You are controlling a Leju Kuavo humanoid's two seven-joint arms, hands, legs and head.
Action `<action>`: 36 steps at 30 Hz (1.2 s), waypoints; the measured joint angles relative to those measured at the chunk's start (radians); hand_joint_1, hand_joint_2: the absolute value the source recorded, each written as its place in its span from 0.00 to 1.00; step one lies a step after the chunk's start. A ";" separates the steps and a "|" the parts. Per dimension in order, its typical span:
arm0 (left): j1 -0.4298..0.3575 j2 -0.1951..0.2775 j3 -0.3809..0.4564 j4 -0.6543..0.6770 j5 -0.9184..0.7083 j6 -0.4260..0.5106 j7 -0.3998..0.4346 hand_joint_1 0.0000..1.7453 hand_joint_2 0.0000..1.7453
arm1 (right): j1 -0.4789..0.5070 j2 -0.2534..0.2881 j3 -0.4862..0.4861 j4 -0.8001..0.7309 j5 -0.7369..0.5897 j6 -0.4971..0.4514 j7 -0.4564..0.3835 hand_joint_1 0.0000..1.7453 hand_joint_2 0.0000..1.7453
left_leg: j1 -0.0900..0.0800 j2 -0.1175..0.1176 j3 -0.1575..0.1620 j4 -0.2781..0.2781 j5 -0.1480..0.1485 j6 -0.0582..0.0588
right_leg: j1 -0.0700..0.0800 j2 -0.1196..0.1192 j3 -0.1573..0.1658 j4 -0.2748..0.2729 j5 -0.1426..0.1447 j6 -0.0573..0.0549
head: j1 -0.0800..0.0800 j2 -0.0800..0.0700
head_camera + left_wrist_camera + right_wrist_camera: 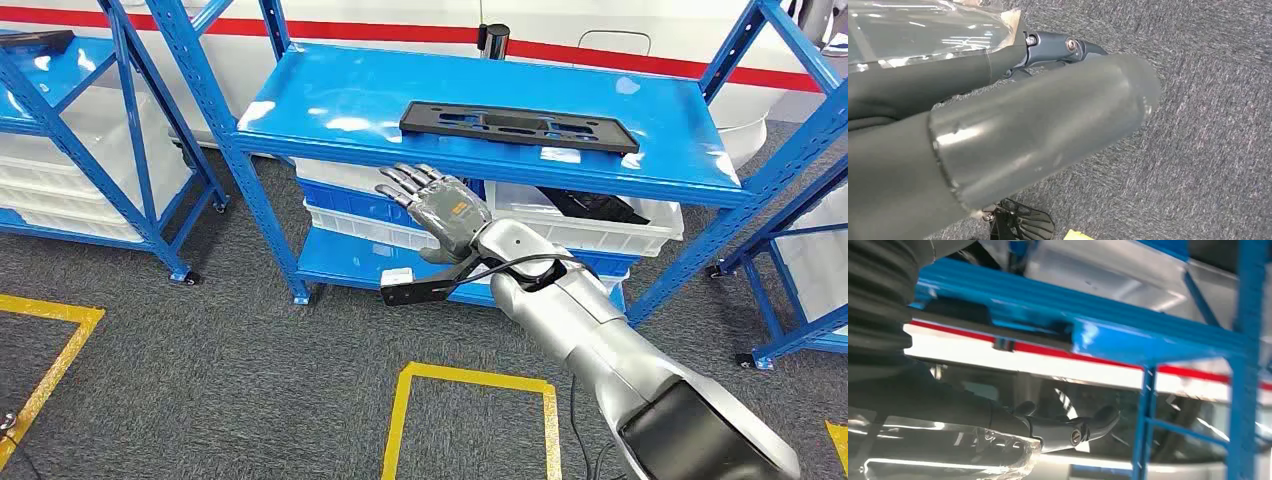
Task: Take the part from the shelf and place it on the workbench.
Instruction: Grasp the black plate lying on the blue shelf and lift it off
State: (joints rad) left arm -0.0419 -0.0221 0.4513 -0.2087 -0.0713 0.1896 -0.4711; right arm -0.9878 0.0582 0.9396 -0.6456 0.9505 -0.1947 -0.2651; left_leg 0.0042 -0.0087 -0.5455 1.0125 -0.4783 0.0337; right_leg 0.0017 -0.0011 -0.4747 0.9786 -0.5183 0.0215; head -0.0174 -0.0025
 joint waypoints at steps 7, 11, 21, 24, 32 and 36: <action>0.000 0.000 0.003 0.000 0.000 -0.009 0.019 0.00 0.00 | -0.025 0.013 0.011 0.122 0.012 -0.004 0.080 0.00 1.00 | 0.000 0.000 0.000 0.000 0.000 0.000 | 0.000 0.000 0.000 0.000 0.000 0.000 | 0.000 0.000; 0.000 -0.001 0.008 0.001 0.000 -0.008 0.028 0.00 0.00 | -0.045 0.023 0.005 0.182 0.005 -0.025 0.152 0.00 1.00 | 0.000 0.000 0.000 0.000 0.000 0.000 | 0.000 0.000 0.000 0.000 0.000 0.000 | 0.000 0.000; 0.001 -0.005 0.021 0.002 -0.003 -0.015 0.042 0.00 0.00 | -0.086 0.004 -0.063 0.249 0.014 -0.064 0.250 0.00 1.00 | 0.000 0.000 0.000 0.000 0.000 0.000 | 0.000 0.000 -0.001 0.000 0.000 0.000 | 0.000 0.000; 0.001 -0.005 0.024 0.002 -0.004 -0.026 0.053 0.00 0.00 | -0.088 -0.002 -0.078 0.254 0.016 -0.075 0.264 0.00 1.00 | 0.000 0.000 0.000 0.000 0.000 0.000 | 0.000 0.000 -0.001 0.000 0.000 0.000 | 0.000 0.000; 0.001 -0.007 0.031 0.005 -0.008 -0.040 0.066 0.00 0.00 | -0.091 -0.017 -0.115 0.263 0.025 -0.091 0.266 0.00 1.00 | 0.000 0.000 0.000 0.000 0.000 0.000 | 0.000 0.000 -0.001 0.000 0.000 0.000 | 0.000 0.000; 0.001 -0.007 0.032 0.005 -0.017 -0.033 0.070 0.00 0.00 | -0.089 -0.020 -0.117 0.267 0.060 -0.085 0.266 0.00 1.00 | 0.000 0.000 0.000 0.000 0.000 0.000 | 0.000 0.000 -0.001 0.000 0.000 0.000 | 0.000 0.000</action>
State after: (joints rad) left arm -0.0409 -0.0290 0.4833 -0.2033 -0.0882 0.1565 -0.4015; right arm -1.0764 0.0380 0.8226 -0.3787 1.0101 -0.2799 0.0005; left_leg 0.0043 -0.0083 -0.5456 1.0128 -0.4783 0.0336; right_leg 0.0017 -0.0009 -0.4754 0.9785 -0.5183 0.0215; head -0.0175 -0.0023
